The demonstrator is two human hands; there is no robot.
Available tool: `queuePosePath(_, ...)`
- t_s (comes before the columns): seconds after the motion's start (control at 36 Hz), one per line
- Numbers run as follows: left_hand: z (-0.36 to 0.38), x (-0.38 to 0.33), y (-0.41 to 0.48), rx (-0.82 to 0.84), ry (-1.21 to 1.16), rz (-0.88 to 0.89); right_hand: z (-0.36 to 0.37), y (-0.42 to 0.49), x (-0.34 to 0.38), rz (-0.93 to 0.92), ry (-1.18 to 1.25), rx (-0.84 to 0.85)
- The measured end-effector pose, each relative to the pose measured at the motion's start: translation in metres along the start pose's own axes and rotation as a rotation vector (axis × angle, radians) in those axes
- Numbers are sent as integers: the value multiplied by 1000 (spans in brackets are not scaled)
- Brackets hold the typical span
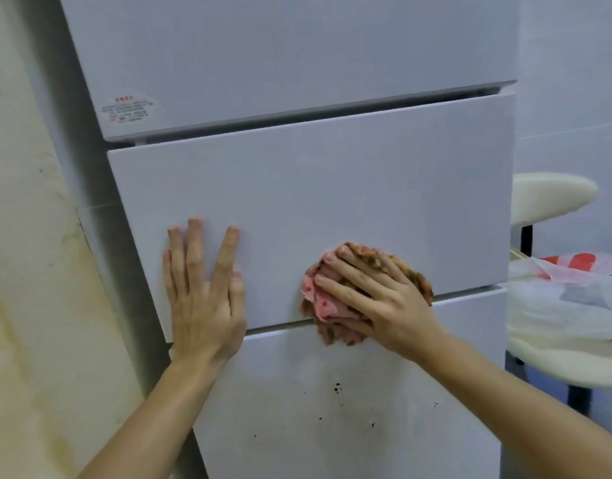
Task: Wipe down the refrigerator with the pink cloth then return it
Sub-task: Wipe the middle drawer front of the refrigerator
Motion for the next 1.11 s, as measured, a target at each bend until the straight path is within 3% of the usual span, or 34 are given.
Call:
queuePosePath(0.33, 2, -8, 4, -20, 83, 70, -52, -71, -91, 102, -88, 44)
queuePosePath(0.56, 6, -12, 2, -17, 56, 57, -53, -82, -119, 442, -148, -50)
queuePosePath(0.64, 7, -13, 2, -37, 53, 59, -55, -62, -136, 697, -130, -159)
queuePosePath(0.78, 8, -14, 7, -93, 97, 88, -62, -9, -166, 965, -101, -287)
queuePosePath(0.97, 5, -15, 10, -145, 112, 106, -65, -39, -152, 1008, -96, -340)
queuePosePath(1.11, 6, -16, 10, -159, 104, 89, -60, -98, -132, 1134, -63, -259)
Point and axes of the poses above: each hand's wrist, its own y-axis towards the middle knuckle, its own z-axis out of the palm, x = y × z, the point moved 8 cm from there along y, towards the middle knuckle, and after that the axes turned 10 degrees about -x, right-handed, at the moved point
